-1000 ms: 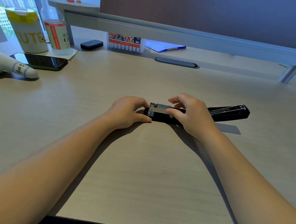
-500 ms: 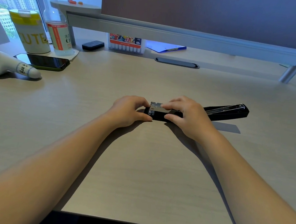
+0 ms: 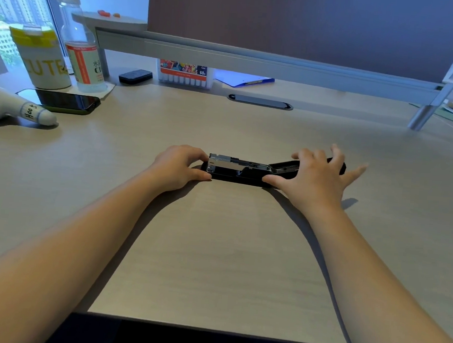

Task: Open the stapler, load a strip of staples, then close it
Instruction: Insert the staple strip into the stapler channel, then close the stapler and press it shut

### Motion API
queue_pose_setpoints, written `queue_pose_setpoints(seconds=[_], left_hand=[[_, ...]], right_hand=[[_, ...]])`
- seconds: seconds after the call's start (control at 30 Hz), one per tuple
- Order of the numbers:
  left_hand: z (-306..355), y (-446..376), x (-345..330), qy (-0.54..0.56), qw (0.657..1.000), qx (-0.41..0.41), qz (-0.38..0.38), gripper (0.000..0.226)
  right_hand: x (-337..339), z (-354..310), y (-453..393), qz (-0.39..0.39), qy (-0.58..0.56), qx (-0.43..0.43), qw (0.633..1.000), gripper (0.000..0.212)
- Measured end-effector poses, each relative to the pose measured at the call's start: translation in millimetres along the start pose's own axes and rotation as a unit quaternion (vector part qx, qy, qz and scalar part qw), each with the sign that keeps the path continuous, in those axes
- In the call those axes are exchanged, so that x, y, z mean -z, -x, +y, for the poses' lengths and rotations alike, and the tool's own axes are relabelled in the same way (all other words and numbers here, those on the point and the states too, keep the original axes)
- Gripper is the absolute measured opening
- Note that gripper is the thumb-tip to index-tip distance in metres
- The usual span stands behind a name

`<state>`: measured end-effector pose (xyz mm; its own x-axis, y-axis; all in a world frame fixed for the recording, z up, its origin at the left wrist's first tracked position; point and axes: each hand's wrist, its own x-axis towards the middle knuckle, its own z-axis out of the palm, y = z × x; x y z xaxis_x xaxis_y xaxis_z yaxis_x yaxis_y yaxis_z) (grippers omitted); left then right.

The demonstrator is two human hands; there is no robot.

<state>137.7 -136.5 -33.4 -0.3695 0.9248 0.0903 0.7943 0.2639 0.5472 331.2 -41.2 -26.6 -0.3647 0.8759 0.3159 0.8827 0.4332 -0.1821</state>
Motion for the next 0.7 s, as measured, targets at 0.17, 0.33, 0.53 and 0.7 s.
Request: queue_pose_setpoints(seconds=[0.17,0.33,0.53,0.7], left_hand=[[0,1,-1,0.011,1.0,0.007,0.006,0.035],[-3,0,-1,0.021,1.0,0.008,0.008,0.033],[-5,-2,-2,0.021,1.0,-0.001,0.01,0.032],[-6,-3,-1,0.018,1.0,-0.003,0.01,0.032]], right_hand=[[1,9,-4,0.047,-0.191,0.005,0.98,0.048],[2,12,-10,0.147,-0.366,0.003,0.919,0.049],[9,-2,-13,0.143,-0.529,-0.05,0.835,0.073],[7,-13,-19,0.024,-0.554,-0.036,0.831,0.03]])
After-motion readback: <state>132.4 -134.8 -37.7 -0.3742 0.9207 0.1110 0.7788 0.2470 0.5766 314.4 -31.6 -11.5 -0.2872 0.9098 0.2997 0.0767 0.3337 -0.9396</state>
